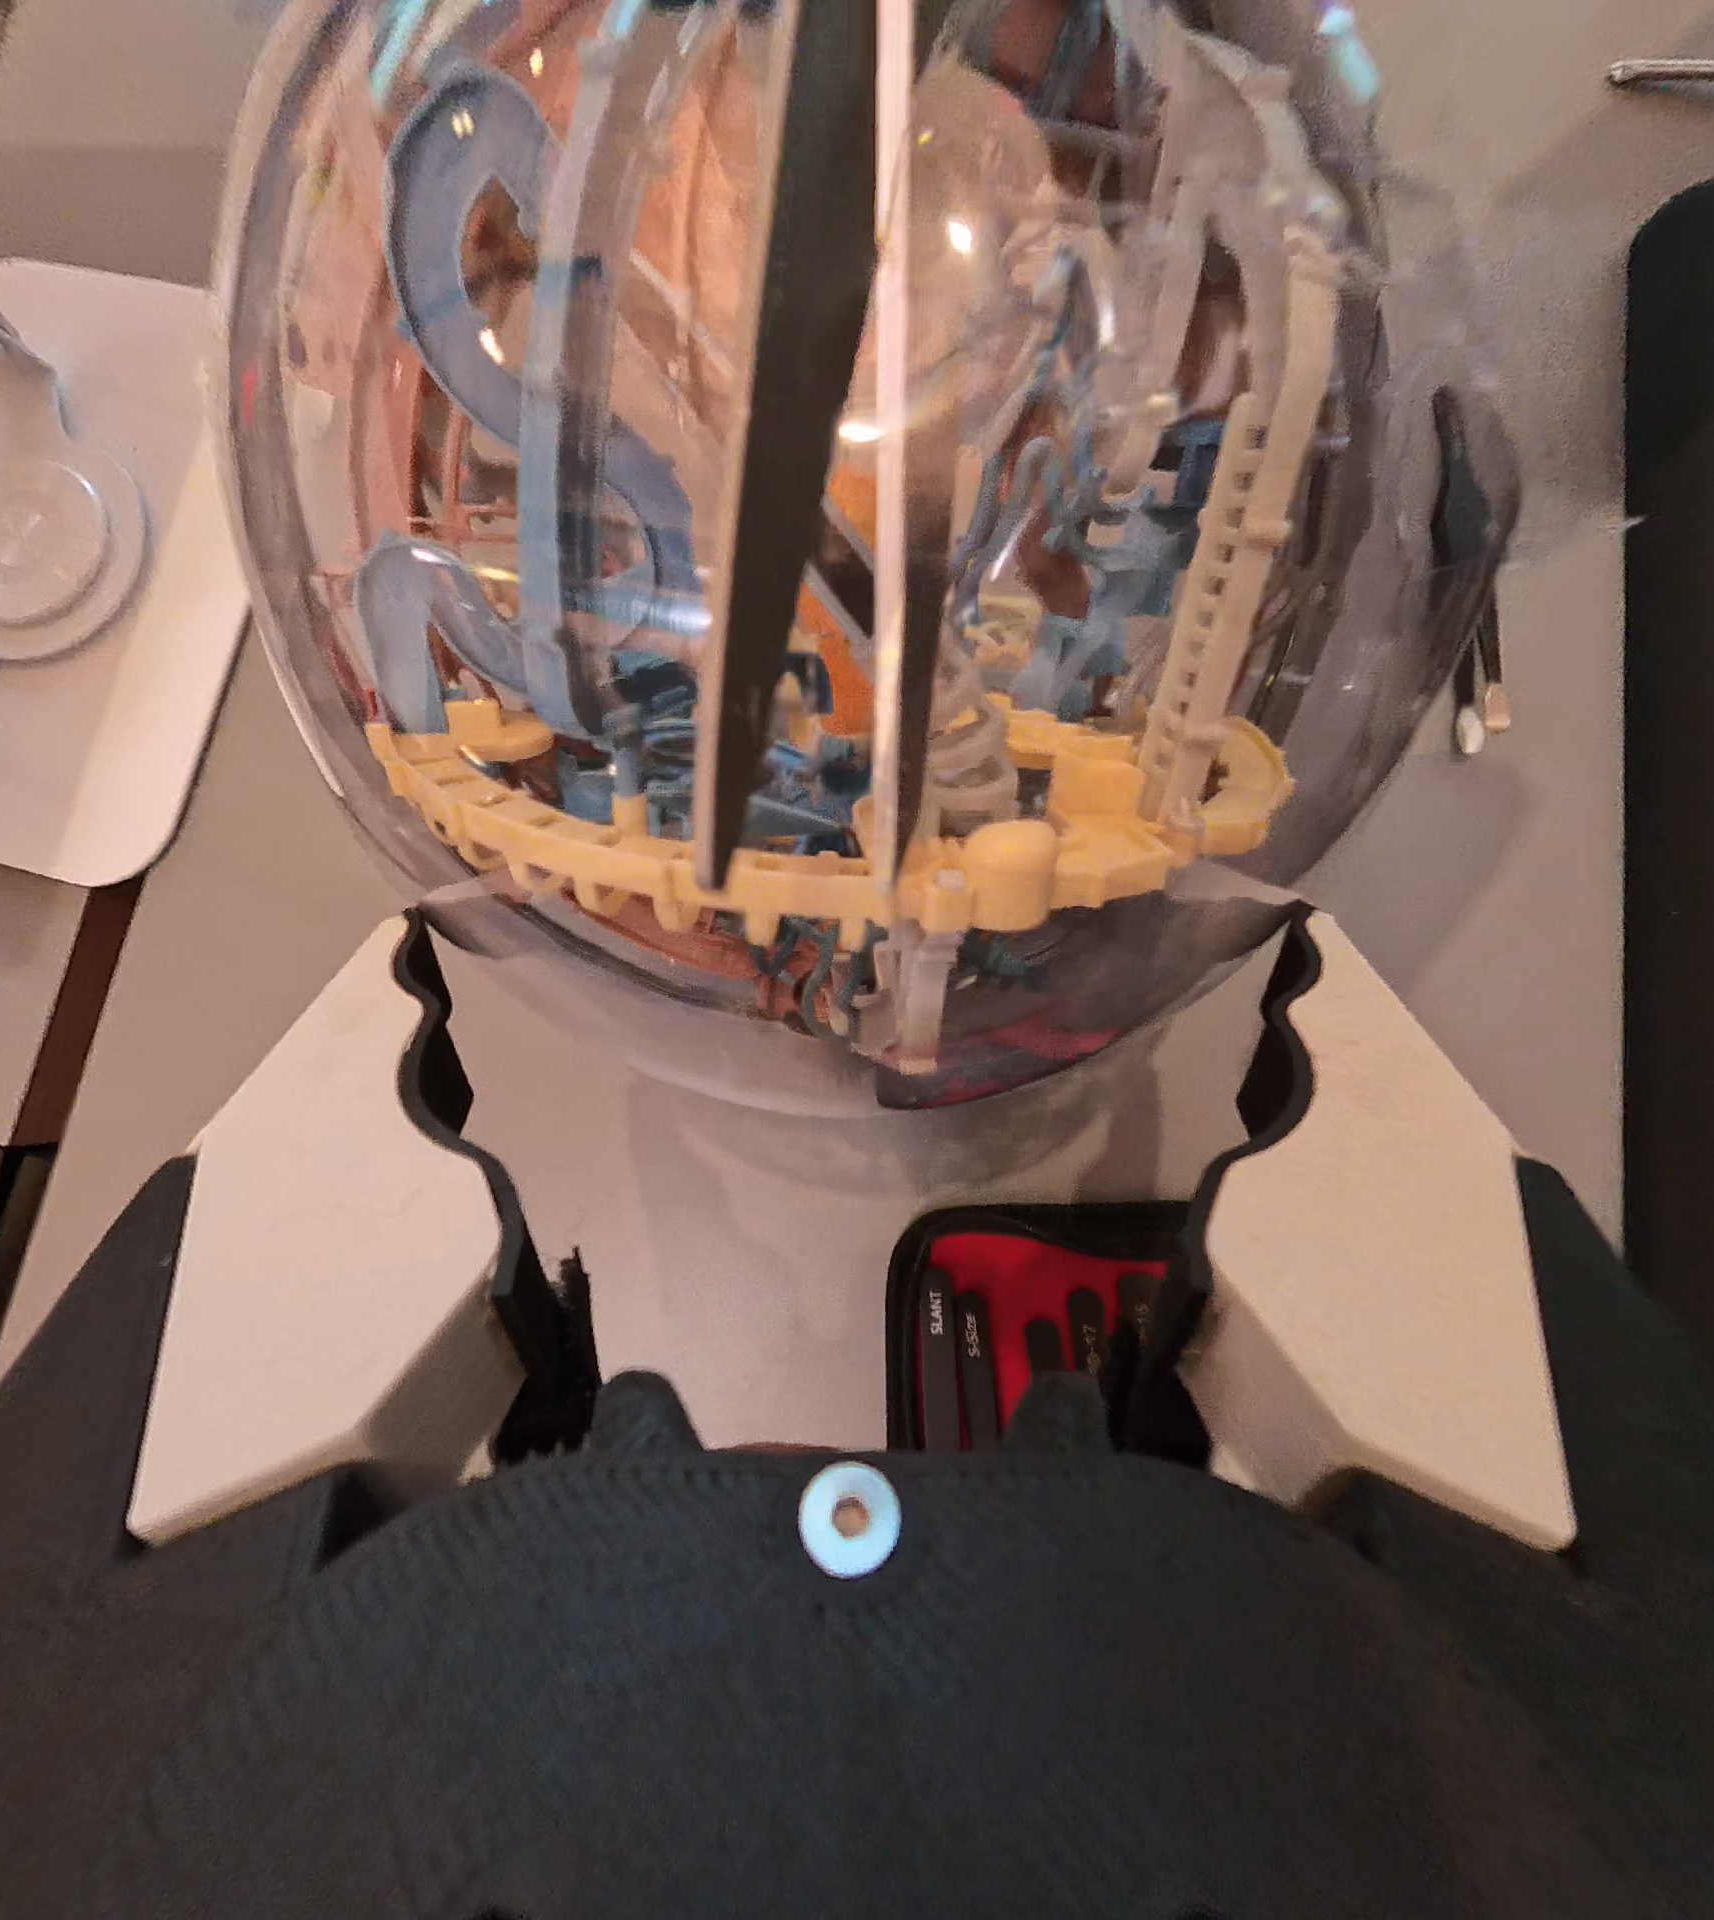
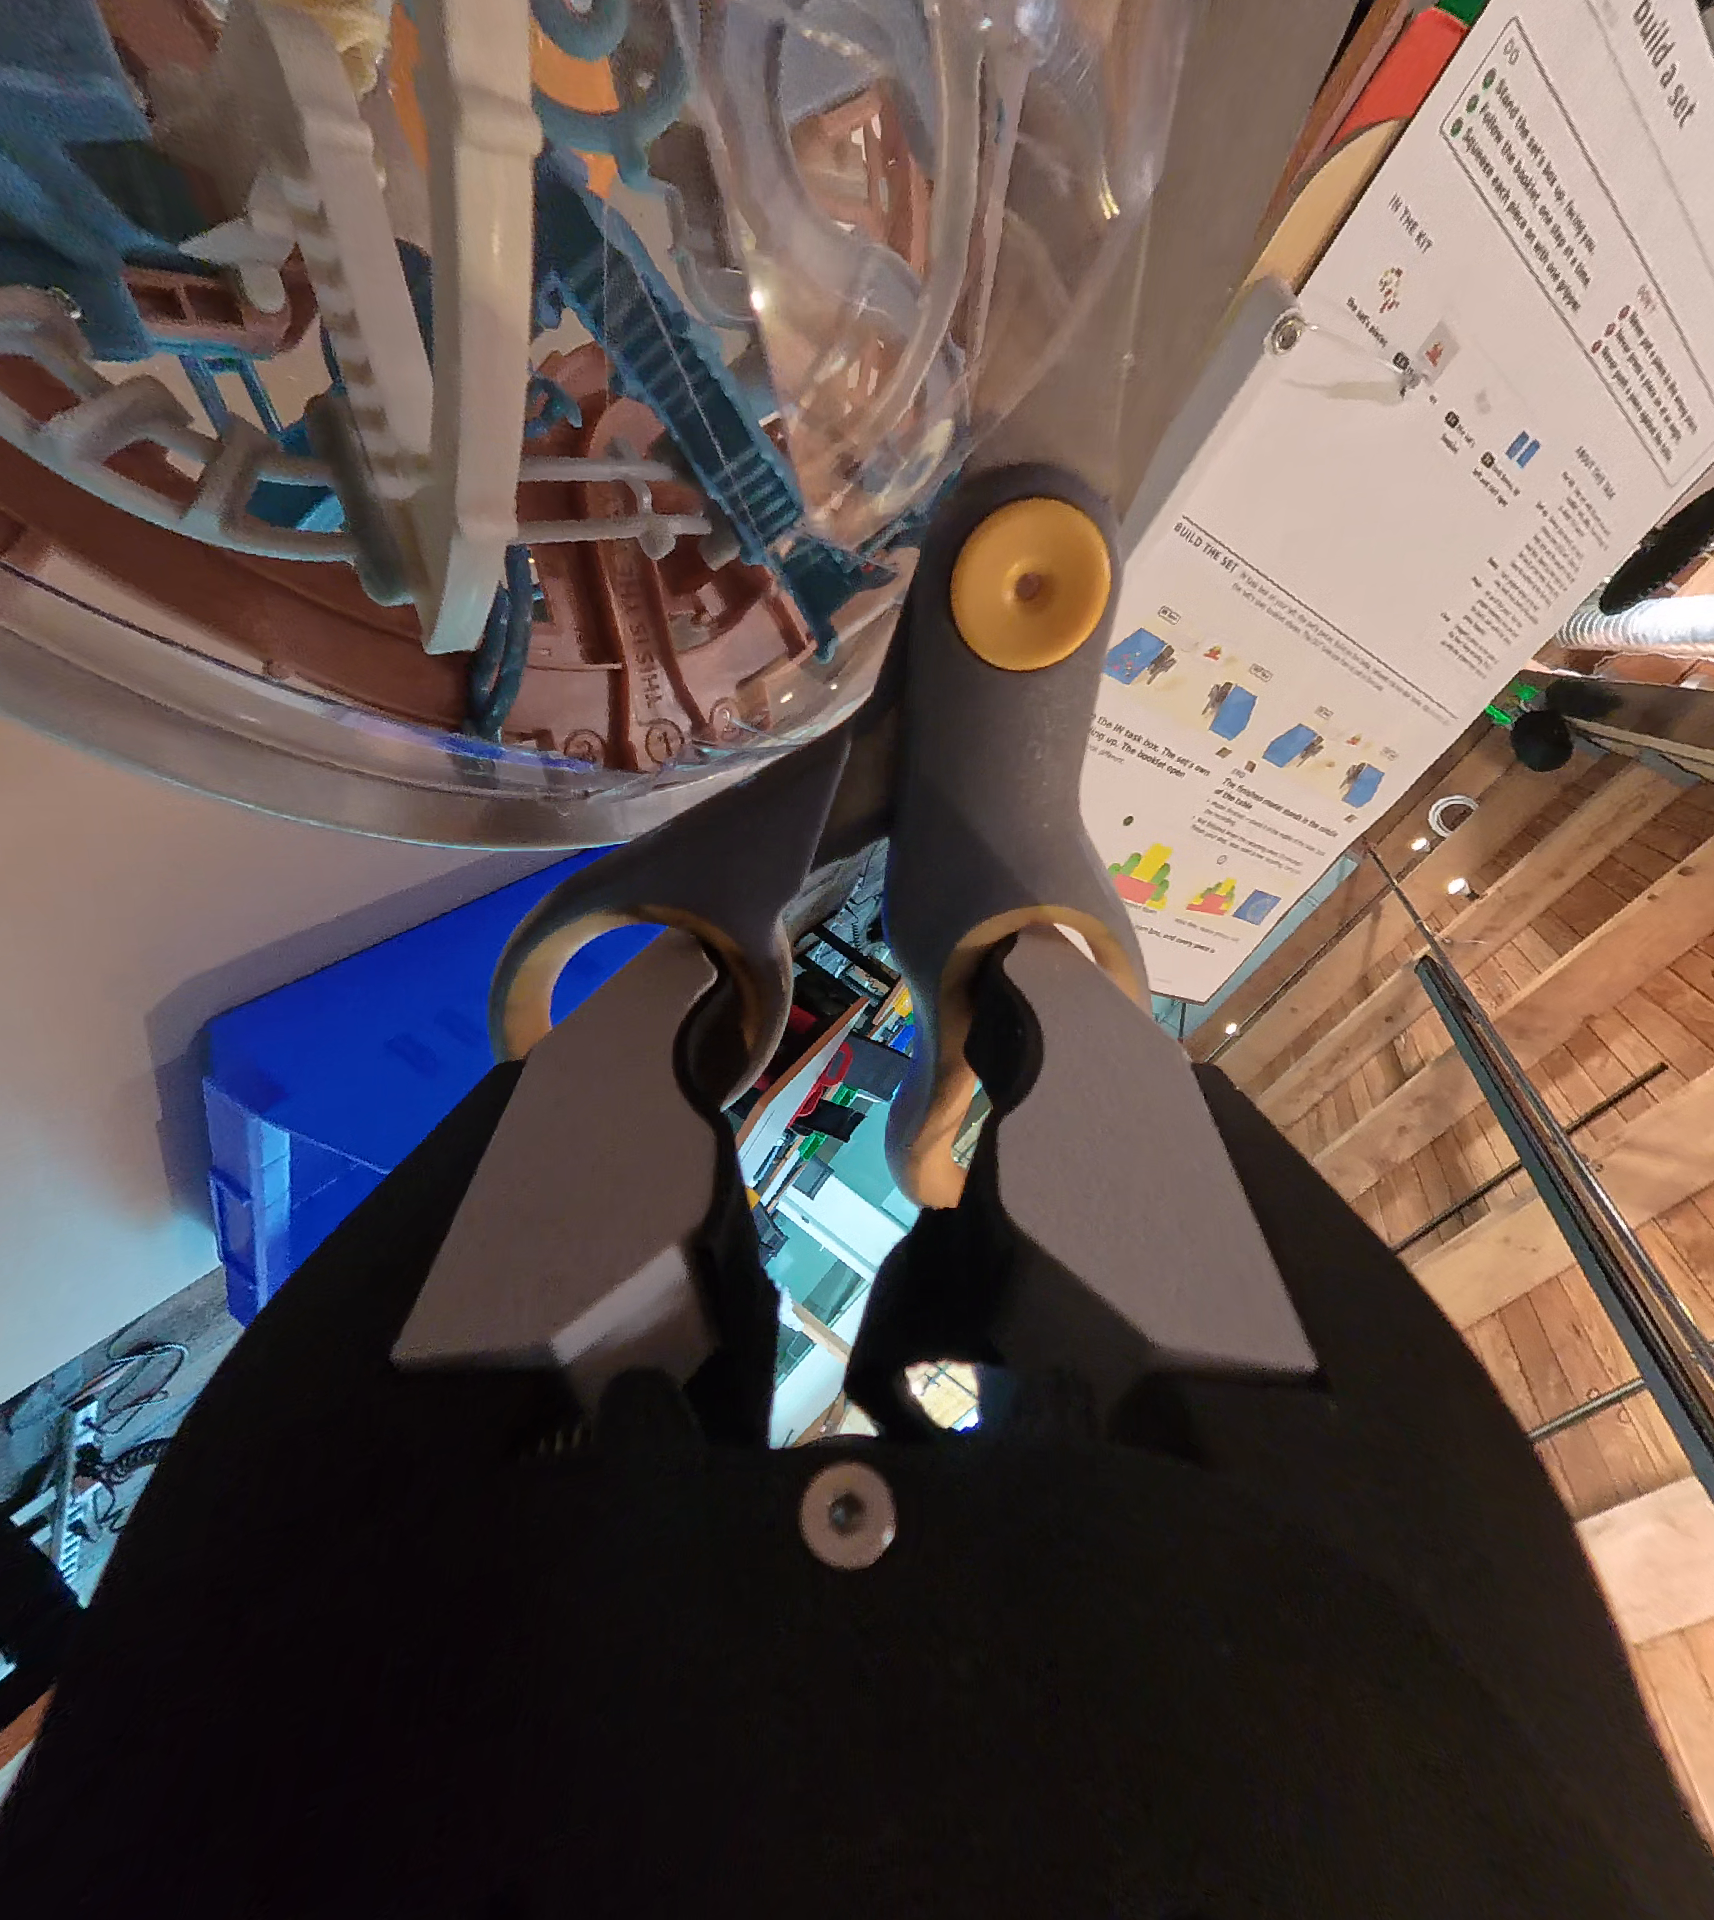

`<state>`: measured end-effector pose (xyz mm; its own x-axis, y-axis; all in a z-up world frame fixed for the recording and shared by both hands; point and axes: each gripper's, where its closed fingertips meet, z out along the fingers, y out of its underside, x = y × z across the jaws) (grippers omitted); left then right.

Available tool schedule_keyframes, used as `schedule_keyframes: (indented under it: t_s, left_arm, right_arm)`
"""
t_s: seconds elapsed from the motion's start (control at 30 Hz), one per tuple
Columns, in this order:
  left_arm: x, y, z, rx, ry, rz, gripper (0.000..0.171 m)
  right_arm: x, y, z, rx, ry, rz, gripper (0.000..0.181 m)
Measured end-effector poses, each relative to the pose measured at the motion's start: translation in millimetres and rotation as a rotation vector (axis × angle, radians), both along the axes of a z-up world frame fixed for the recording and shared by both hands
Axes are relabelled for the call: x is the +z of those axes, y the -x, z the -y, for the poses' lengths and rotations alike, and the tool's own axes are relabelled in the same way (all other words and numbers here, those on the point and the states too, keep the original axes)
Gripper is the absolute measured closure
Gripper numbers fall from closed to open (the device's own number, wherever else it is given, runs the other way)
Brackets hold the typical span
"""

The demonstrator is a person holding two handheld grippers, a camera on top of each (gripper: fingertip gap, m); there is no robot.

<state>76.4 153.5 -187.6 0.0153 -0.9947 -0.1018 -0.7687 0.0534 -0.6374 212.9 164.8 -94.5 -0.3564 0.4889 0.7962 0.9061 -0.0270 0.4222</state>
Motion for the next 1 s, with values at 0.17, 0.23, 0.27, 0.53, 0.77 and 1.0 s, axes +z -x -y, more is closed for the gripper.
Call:
schedule_keyframes:
  t_s: [0.17,0.23,0.27,0.53,0.77,1.0]
  left_arm:
    - [52.3,4.8,3.3,0.056,-0.168,0.159,0.055]
    - [71.2,0.1,12.0,0.049,-0.257,0.184,0.072]
    - [73.7,-3.3,13.6,0.037,-0.316,0.157,0.079]
    - [84.9,-22.8,26.2,-0.047,-0.328,0.138,0.125]
    - [84.2,-34.5,41.3,-0.090,-0.277,0.142,0.135]
    - [123.0,-57.6,28.6,-0.116,-0.108,0.125,0.102]
  right_arm:
    - [-3.6,-11.7,1.2,-0.037,-0.010,-0.043,0.143]
    - [-3.7,-14.4,0.1,-0.029,-0.027,-0.054,0.143]
    - [-3.2,-13.8,-0.2,-0.016,-0.040,-0.051,0.142]
    - [3.5,-10.2,0.7,0.056,-0.145,-0.035,0.141]
    - [10.8,1.3,-1.9,0.188,-0.306,-0.089,0.138]
    - [17.7,16.9,-0.5,0.300,-0.364,-0.059,0.140]
